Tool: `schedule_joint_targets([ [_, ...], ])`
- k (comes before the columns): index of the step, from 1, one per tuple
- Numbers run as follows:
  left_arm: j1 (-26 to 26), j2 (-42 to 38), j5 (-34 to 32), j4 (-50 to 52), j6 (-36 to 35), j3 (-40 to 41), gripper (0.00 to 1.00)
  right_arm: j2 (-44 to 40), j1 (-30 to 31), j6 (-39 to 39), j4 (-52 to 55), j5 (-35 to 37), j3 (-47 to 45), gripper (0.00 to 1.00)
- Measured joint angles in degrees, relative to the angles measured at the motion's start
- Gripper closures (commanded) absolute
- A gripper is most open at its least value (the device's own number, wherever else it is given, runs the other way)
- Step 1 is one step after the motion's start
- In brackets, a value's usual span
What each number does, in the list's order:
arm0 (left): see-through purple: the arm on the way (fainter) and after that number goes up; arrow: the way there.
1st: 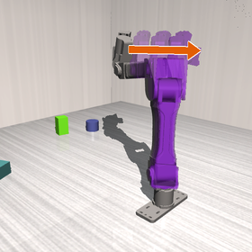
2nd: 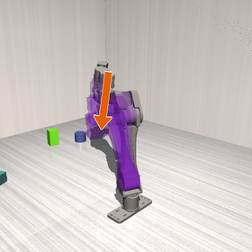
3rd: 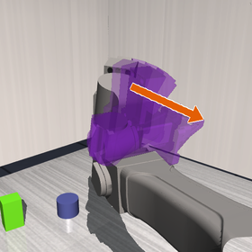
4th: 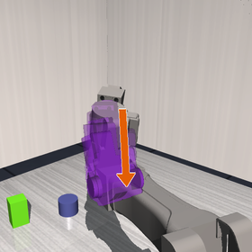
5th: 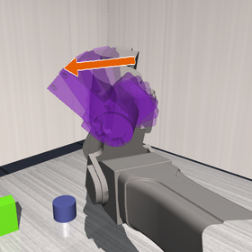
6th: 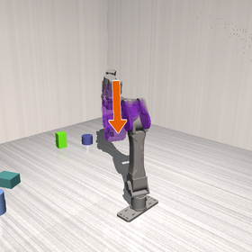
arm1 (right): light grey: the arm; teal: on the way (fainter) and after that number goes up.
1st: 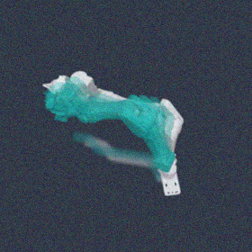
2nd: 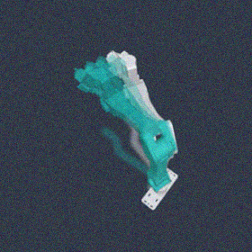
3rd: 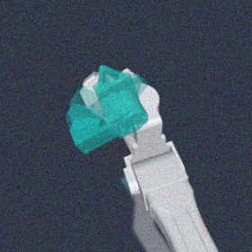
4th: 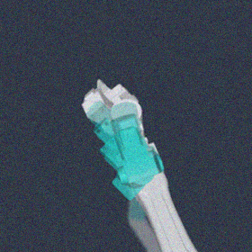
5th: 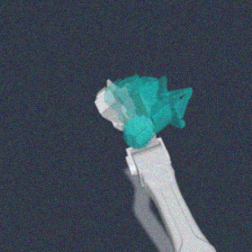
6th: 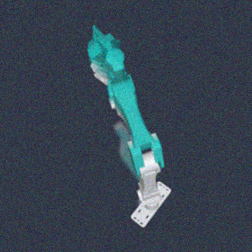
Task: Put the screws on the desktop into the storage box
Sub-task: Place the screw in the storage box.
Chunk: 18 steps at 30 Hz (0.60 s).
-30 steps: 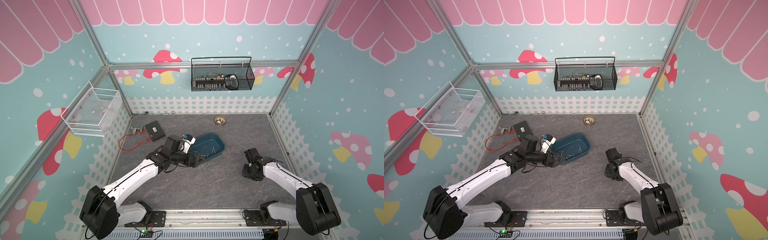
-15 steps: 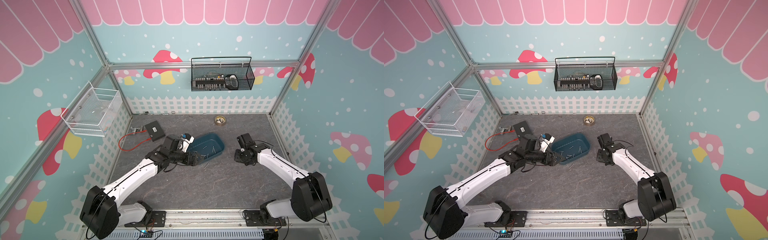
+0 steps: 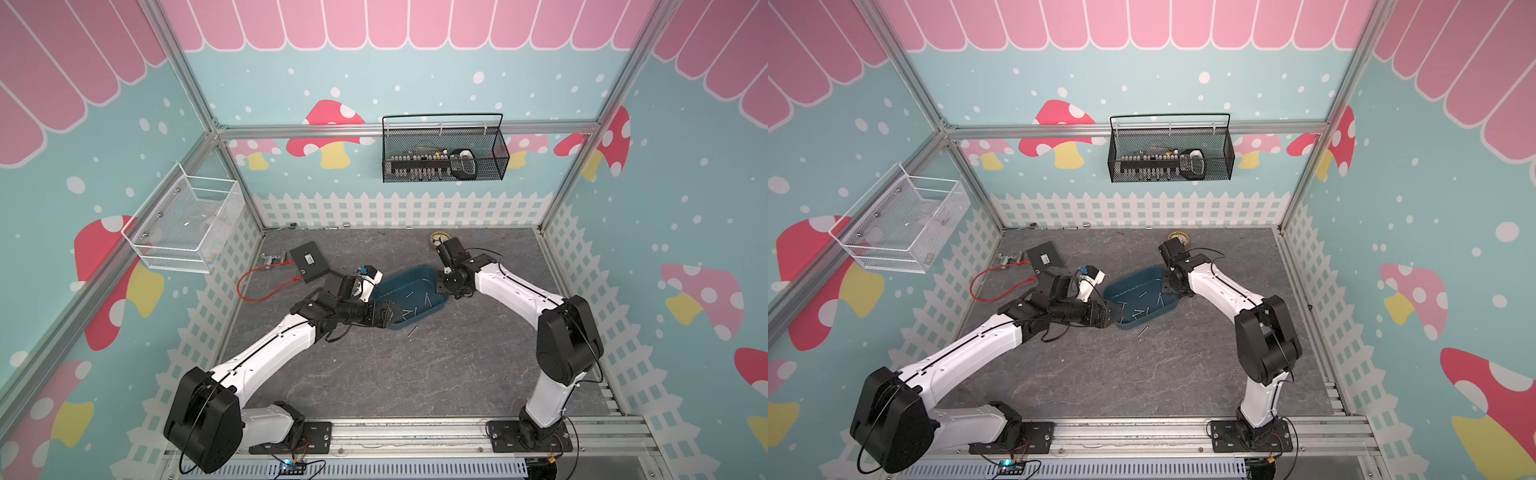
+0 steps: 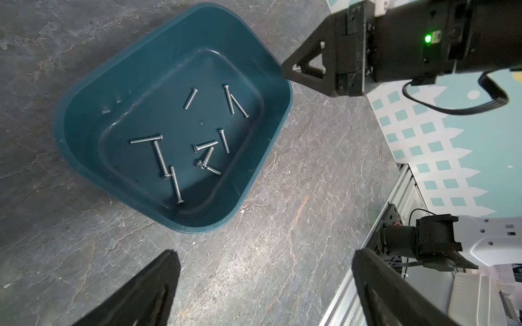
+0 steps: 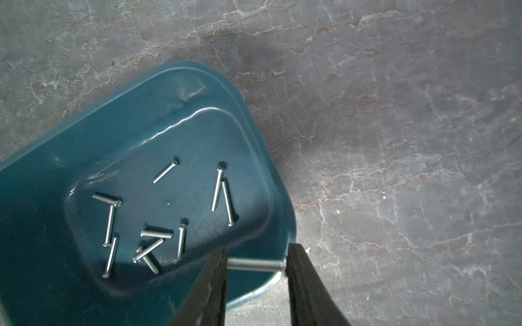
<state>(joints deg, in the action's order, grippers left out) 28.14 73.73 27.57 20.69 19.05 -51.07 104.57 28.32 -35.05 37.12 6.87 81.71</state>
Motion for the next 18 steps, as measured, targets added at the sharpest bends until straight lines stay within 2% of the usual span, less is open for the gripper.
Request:
schedule_joint_targets([
  [2, 0.0, 0.0, -0.7, 0.0, 0.0, 0.0, 0.01, 1.7, 0.2, 0.8, -0.1, -0.1, 1.3, 0.64],
  [5, 0.0, 0.0, -1.2, 0.0, -0.1, 0.0, 0.01, 3.0, 0.2, 1.9, -0.1, -0.2, 2.6, 0.55],
  [8, 0.0, 0.4, -1.4, -0.2, -0.2, 0.0, 0.03, 3.1, 0.2, 3.0, -0.2, -0.4, 3.2, 0.29],
  [10, 0.0, 1.1, -1.2, -0.5, -0.3, 0.0, 0.05, 3.1, 0.2, 4.1, -0.6, -0.7, 3.5, 0.21],
  [14, 0.2, 2.3, -0.3, -0.5, -0.2, 0.0, 0.06, 2.2, 0.2, 5.7, -1.0, -1.8, 3.2, 0.16],
  [18, 0.5, 2.4, 0.1, -0.9, -0.3, 0.0, 0.05, -3.4, 0.2, 6.5, -4.3, -4.0, -3.4, 0.12],
])
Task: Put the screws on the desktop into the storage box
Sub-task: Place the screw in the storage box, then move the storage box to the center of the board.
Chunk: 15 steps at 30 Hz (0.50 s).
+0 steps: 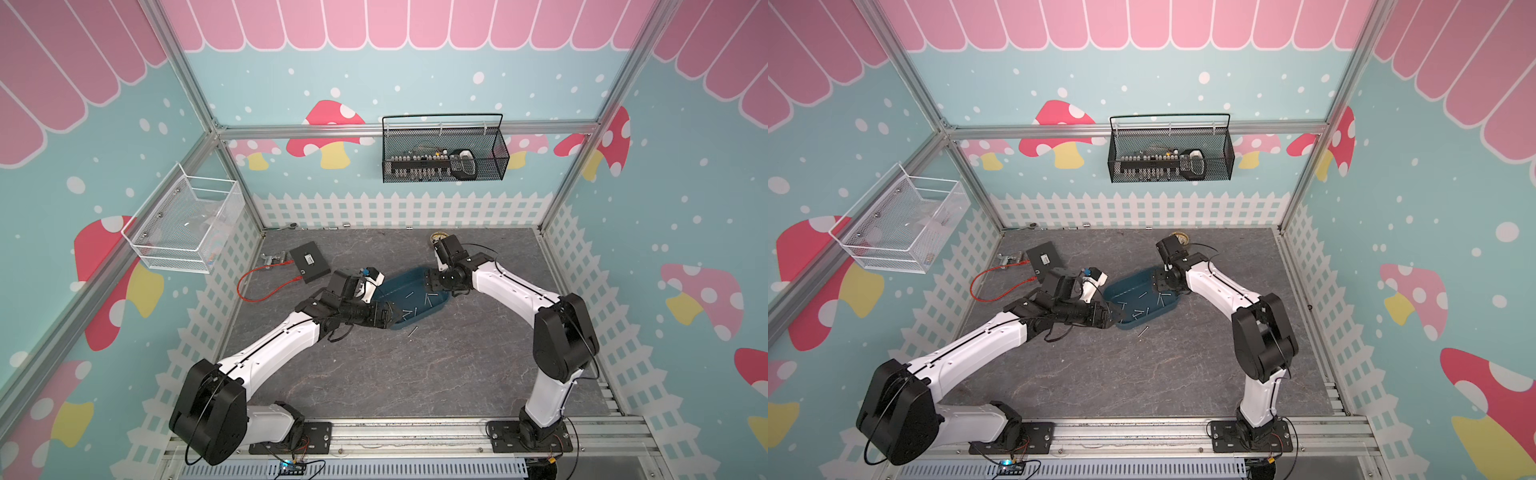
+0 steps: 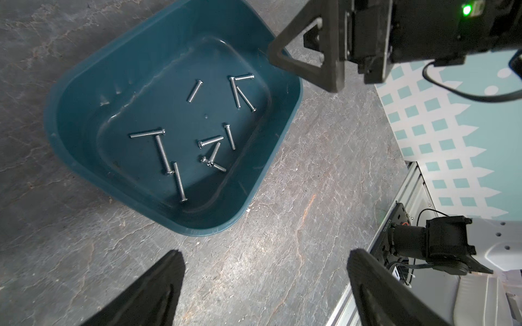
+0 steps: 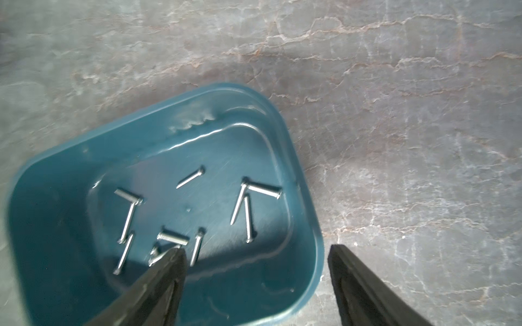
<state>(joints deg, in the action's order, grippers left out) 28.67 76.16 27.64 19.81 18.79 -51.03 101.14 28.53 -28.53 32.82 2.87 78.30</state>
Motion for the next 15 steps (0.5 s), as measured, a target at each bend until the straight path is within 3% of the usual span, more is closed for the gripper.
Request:
schedule_joint_targets([
  [9, 0.3, -1.9, -1.0, -0.8, -0.2, 0.0, 0.01, -11.8, 6.8, 0.4, -4.5, -1.0, -17.6, 0.07],
  [15, 0.3, -6.1, -3.7, 1.0, -0.1, 0.0, 0.01, -13.6, 10.2, -0.3, -6.6, -1.4, -21.8, 0.07],
])
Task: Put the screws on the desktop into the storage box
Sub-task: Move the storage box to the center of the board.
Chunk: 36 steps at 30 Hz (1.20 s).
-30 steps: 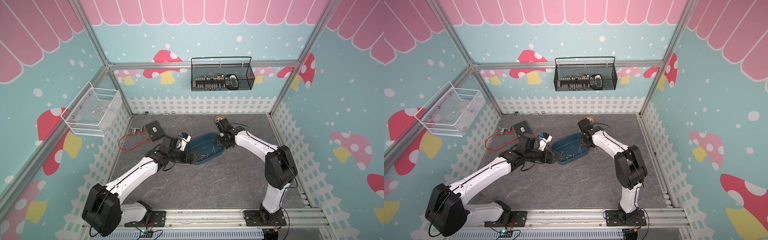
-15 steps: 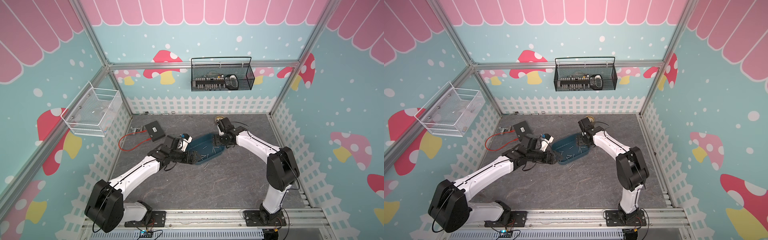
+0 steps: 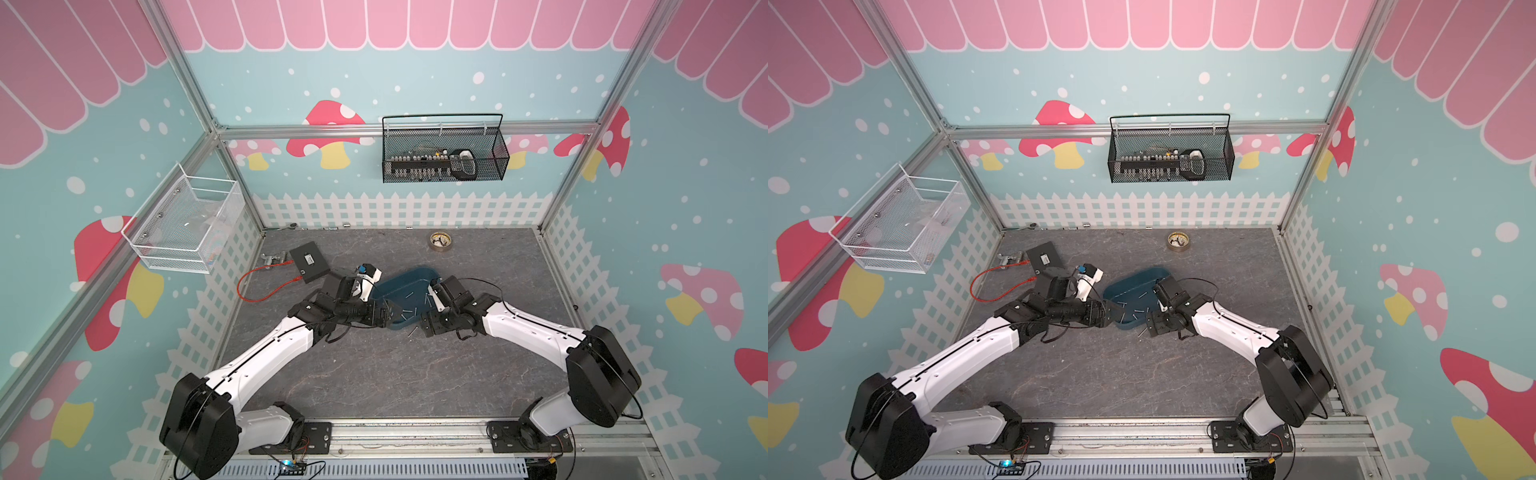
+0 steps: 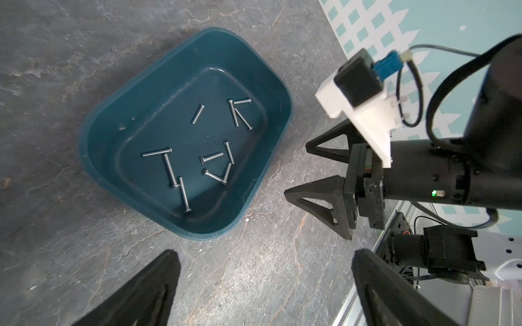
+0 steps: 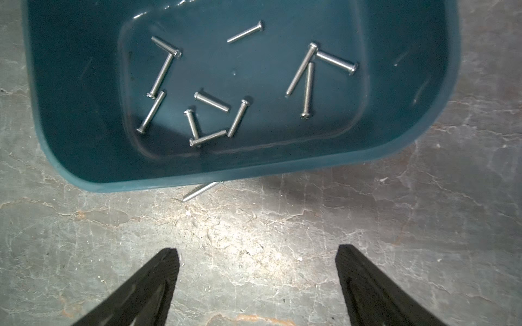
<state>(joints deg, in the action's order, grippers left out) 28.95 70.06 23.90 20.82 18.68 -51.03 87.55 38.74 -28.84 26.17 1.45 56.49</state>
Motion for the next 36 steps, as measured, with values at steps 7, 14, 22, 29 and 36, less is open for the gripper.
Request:
schedule_joint_targets([
  [7, 0.0, -7.5, -2.3, 2.8, 1.3, 0.0, 0.01, 4.6, 2.1, -0.2, -3.6, 0.1, 1.7, 0.06],
  [14, 0.0, -11.1, -2.7, 4.3, 3.2, 3.3, 0.01, 10.2, 3.0, 3.8, -5.1, 1.8, 3.5, 0.06],
  [22, 0.1, -11.6, -2.7, 5.0, 4.2, 3.8, 0.01, 14.1, 3.0, 10.0, -5.0, 4.6, 10.6, 0.06],
  [29, 2.3, -11.9, -3.7, 5.1, 4.9, 4.5, 0.01, 19.3, 2.4, 13.8, -6.1, 4.7, 16.4, 0.06],
  [36, 5.8, -12.3, -5.4, 5.2, 5.8, 4.7, 0.01, 17.8, 1.7, 15.7, -6.5, 3.0, 16.0, 0.06],
])
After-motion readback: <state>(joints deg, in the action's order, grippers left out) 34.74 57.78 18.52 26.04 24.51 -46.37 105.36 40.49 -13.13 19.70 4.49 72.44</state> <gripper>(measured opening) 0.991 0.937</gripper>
